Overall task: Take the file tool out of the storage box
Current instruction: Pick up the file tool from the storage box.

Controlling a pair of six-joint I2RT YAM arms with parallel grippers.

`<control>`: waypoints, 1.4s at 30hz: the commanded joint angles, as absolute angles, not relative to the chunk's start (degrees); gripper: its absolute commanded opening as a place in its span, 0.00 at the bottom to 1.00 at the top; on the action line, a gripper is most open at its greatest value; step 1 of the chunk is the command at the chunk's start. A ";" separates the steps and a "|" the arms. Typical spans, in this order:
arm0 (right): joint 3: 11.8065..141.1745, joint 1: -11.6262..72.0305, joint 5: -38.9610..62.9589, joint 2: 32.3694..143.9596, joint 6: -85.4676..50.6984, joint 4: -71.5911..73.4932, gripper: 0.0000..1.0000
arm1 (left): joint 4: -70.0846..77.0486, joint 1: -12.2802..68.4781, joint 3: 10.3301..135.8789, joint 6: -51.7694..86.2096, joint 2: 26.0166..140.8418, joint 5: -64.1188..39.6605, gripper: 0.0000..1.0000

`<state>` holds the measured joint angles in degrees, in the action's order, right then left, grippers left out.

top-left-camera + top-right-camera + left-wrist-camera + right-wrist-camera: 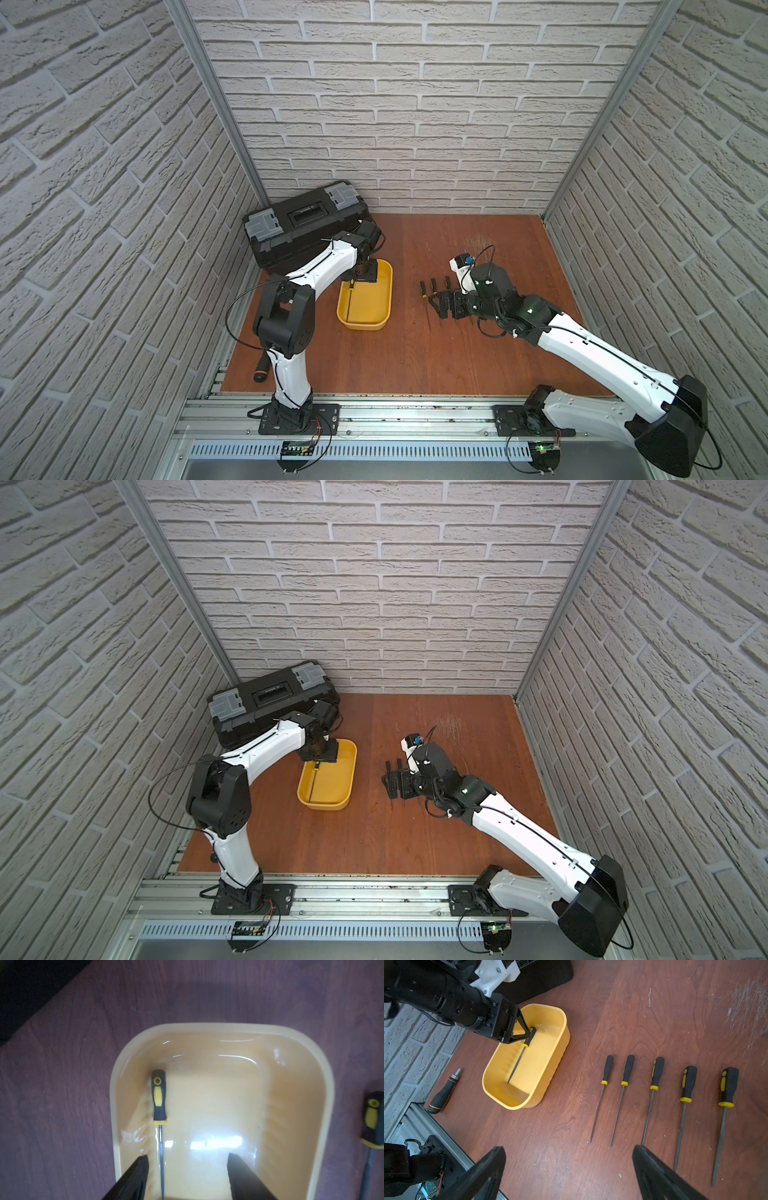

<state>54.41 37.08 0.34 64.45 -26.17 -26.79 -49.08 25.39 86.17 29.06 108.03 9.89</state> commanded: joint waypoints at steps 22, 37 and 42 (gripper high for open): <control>53.79 34.75 2.02 64.26 -26.52 -25.84 1.00 | -46.50 24.47 89.96 29.66 118.36 15.91 0.58; 53.39 34.45 2.28 64.51 -26.89 -25.84 1.00 | -45.63 23.20 91.02 29.88 122.24 15.66 0.56; 53.27 34.43 2.38 64.65 -27.07 -25.75 1.00 | -45.09 23.09 91.66 29.55 123.17 14.49 0.55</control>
